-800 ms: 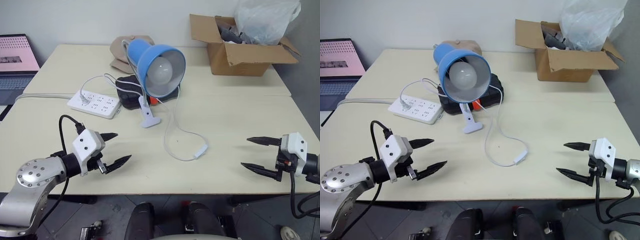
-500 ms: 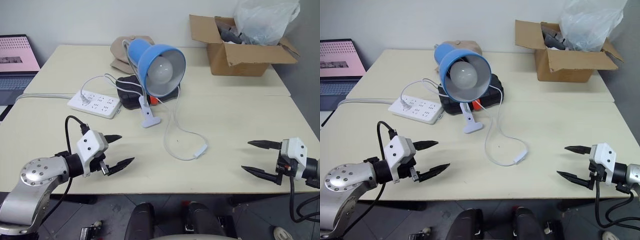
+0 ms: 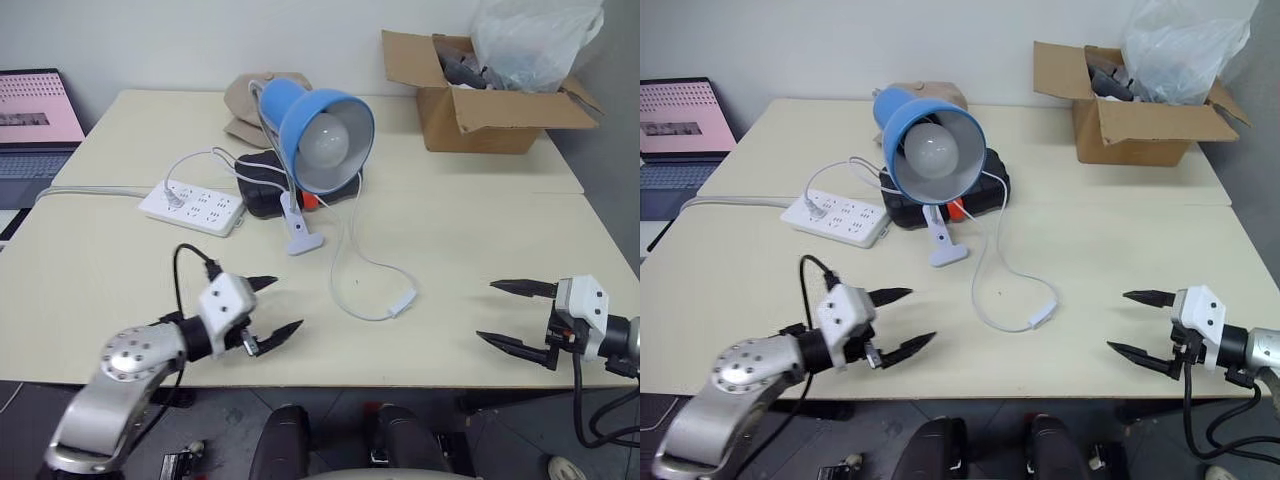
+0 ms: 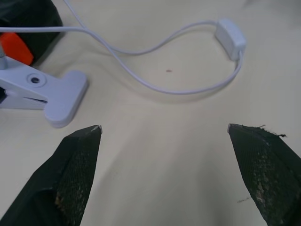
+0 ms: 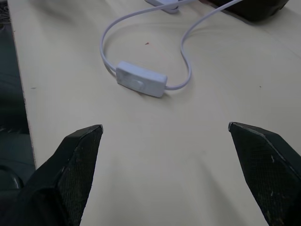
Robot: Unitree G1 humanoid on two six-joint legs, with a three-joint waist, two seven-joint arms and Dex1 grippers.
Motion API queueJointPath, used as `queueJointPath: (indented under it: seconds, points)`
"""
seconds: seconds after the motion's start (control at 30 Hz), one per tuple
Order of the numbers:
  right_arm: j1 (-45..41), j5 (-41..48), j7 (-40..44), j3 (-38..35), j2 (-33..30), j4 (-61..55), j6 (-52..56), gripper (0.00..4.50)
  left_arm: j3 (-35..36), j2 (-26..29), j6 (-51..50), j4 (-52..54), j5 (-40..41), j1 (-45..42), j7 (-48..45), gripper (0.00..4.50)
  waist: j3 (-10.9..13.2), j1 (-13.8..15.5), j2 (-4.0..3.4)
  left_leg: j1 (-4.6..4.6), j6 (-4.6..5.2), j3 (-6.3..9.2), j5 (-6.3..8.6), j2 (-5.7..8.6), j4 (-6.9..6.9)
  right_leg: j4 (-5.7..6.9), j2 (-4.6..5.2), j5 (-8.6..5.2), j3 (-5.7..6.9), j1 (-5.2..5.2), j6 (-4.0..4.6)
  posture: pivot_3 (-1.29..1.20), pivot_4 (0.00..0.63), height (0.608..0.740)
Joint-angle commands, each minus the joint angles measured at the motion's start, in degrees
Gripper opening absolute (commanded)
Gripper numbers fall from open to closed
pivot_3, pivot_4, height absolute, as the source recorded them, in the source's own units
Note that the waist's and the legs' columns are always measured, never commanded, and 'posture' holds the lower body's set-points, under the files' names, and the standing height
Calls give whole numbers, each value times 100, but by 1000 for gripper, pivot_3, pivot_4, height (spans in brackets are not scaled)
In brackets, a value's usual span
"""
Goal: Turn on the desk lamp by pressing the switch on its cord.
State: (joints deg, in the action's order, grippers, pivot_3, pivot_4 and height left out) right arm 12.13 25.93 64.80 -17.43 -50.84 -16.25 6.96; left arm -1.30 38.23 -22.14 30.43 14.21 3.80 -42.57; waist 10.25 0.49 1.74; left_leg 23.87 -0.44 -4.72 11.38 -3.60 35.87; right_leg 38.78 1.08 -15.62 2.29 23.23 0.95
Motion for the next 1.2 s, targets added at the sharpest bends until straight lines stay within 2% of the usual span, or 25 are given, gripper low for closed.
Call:
queueJointPath:
  seconds: [0.03, 0.37, 0.47, 0.77, 0.97, 1.1, 1.2]
  points:
    - [201, 130, -256, -326, -115, -701, 450, 4500, -766, -416, 37, -36, -352, -350, 249, 4468, -1, 21, 0, 1, 0, 1, 0, 1, 2, 1, 0, 0, 0, 0, -1, 0, 150, 740]
    - [634, 365, -802, -738, -195, -1898, 1776, 4500, -2144, -1645, -208, -845, -771, -1440, 473, 4468, -2, 60, 6, 1, 1, 5, -1, 4, 14, 10, -3, 5, -1, -2, -9, 0, 150, 740]
    - [674, 370, -905, -799, -190, -2071, 1978, 4500, -2262, -1897, -258, -1081, -701, -1590, 454, 4468, -2, 62, 6, 2, 1, 7, -1, 6, 14, 10, -5, 5, -1, -1, -9, 0, 150, 740]
    - [519, 427, -1198, -702, -185, -2463, 2459, 4500, -2659, -2416, 143, -2325, -1262, -2117, 628, 4468, -2, 67, 7, 3, 2, 14, -1, 9, 18, 11, -7, 7, 1, -2, -12, 0, 150, 740]
    - [404, 419, -1194, -643, -220, -2492, 2525, 4500, -2772, -2678, 258, -2655, -1489, -2262, 733, 4468, -3, 63, 8, 6, 2, 13, -1, 13, 20, 7, -6, 9, -3, -3, -17, 0, 150, 740]
    - [334, 392, -1164, -567, -249, -2465, 2500, 4500, -2869, -2749, 208, -2668, -1550, -2296, 657, 3863, -3, 65, 8, 6, 3, 16, -1, 13, 21, 8, -7, 10, 0, -3, -18, 0, 150, 740]
    - [258, 394, -1183, -511, -253, -2442, 2506, 4500, -2894, -2738, 215, -2655, -1616, -2289, 636, 3190, -3, 60, 8, 5, 3, 15, -2, 13, 21, 8, -7, 11, -1, -3, -20, 0, 150, 740]
